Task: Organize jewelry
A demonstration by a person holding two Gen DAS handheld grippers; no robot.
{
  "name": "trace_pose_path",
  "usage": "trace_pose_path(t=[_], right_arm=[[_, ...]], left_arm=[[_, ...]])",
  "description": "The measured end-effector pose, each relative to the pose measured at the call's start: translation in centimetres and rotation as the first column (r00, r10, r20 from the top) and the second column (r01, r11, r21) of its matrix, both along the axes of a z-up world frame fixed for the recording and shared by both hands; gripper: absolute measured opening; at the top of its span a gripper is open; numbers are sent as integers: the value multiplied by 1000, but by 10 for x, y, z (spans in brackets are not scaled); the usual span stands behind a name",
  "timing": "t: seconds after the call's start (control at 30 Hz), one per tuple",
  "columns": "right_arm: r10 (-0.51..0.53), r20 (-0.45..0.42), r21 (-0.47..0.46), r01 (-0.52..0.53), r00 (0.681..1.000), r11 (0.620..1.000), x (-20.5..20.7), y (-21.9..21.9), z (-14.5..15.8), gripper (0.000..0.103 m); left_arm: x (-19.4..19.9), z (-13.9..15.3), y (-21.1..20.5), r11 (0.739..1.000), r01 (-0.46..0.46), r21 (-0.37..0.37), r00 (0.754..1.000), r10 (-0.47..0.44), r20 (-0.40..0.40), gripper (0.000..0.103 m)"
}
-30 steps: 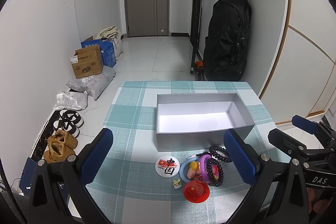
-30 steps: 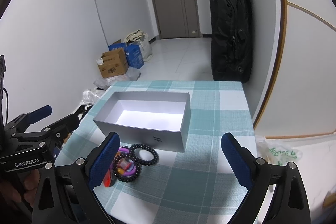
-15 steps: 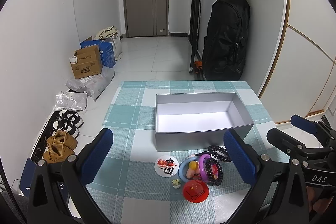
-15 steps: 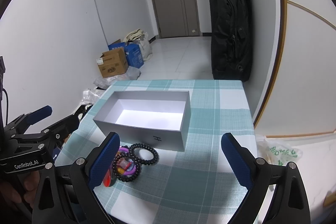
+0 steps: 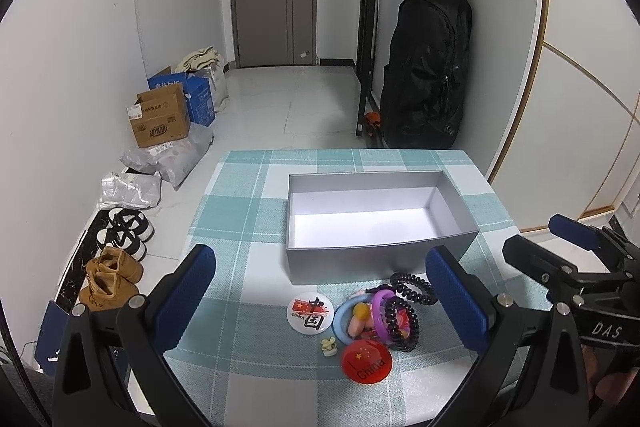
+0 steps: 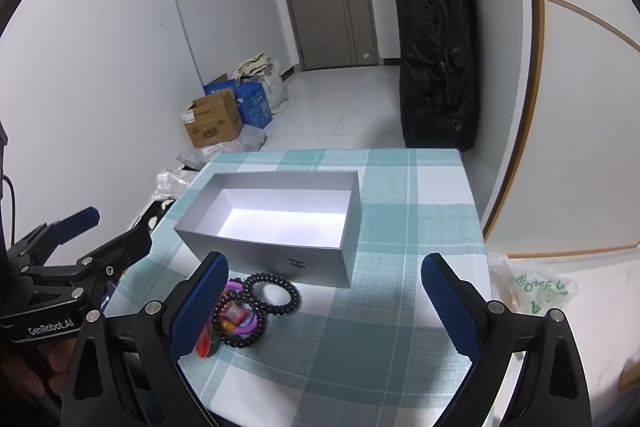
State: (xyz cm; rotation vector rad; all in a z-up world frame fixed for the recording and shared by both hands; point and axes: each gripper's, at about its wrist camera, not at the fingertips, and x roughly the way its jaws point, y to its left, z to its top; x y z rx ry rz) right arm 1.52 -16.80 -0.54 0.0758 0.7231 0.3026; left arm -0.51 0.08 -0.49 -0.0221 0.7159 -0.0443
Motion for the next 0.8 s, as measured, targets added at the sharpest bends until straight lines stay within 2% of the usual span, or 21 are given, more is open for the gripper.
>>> trace_pose_path(t=[0.3, 0.5, 0.63, 0.8], right_arm=[[-16, -14, 2, 16, 1000, 1000, 3, -3, 0, 98], [-29, -38, 13, 29, 999, 999, 8, -7, -3, 98], [-52, -58, 17, 53, 997, 998, 13, -13, -6, 98], [-81, -90, 31, 84, 993, 996, 21, -19, -10, 98]], left_arm=[[5, -6, -2, 1000, 20, -19, 999, -21, -39, 102], [9, -20, -6, 996, 76, -40, 990, -80, -115, 102], [6, -35, -7, 989, 135, -54, 973, -142, -181, 102], [1, -58, -11, 980, 185, -75, 936, -199, -292, 102]])
